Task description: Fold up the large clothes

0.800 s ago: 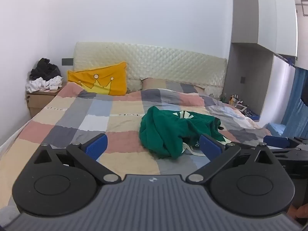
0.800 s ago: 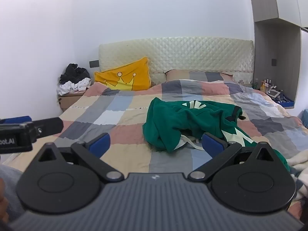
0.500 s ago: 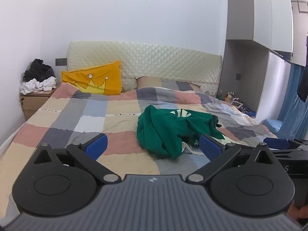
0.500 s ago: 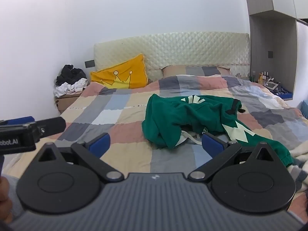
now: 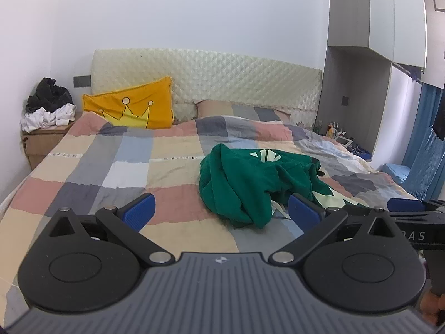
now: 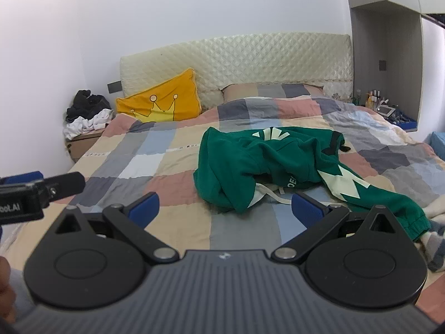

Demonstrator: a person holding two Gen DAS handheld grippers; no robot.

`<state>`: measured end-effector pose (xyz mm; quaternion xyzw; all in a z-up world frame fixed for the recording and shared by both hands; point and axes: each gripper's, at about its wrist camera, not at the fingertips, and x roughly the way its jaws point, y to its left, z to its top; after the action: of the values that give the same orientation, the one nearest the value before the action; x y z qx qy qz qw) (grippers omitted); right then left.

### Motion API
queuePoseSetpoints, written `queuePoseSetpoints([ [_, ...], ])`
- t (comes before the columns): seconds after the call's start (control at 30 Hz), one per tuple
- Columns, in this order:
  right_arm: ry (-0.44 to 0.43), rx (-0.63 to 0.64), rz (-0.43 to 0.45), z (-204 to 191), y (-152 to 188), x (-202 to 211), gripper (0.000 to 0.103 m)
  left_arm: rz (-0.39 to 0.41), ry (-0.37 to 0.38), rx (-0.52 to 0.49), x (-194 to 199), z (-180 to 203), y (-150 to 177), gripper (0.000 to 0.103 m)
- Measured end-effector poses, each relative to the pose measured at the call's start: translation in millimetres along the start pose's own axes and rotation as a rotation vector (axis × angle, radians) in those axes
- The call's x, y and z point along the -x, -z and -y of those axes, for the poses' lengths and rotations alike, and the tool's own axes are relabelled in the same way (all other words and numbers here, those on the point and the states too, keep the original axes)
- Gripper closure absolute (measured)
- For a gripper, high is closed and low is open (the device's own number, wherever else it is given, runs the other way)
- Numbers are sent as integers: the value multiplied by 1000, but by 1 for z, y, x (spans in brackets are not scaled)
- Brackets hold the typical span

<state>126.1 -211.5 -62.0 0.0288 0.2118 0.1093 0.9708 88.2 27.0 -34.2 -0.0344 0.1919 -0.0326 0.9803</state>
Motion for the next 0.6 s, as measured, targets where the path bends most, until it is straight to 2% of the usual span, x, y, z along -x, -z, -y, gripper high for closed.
queuePoseSetpoints([
  [0.4, 14, 8, -19, 9, 0, -16, 0, -18, 9, -6, -30, 7, 4, 0],
  [0.6, 4, 9, -22, 13, 0, -23, 0, -16, 6, -7, -29, 4, 1, 0],
])
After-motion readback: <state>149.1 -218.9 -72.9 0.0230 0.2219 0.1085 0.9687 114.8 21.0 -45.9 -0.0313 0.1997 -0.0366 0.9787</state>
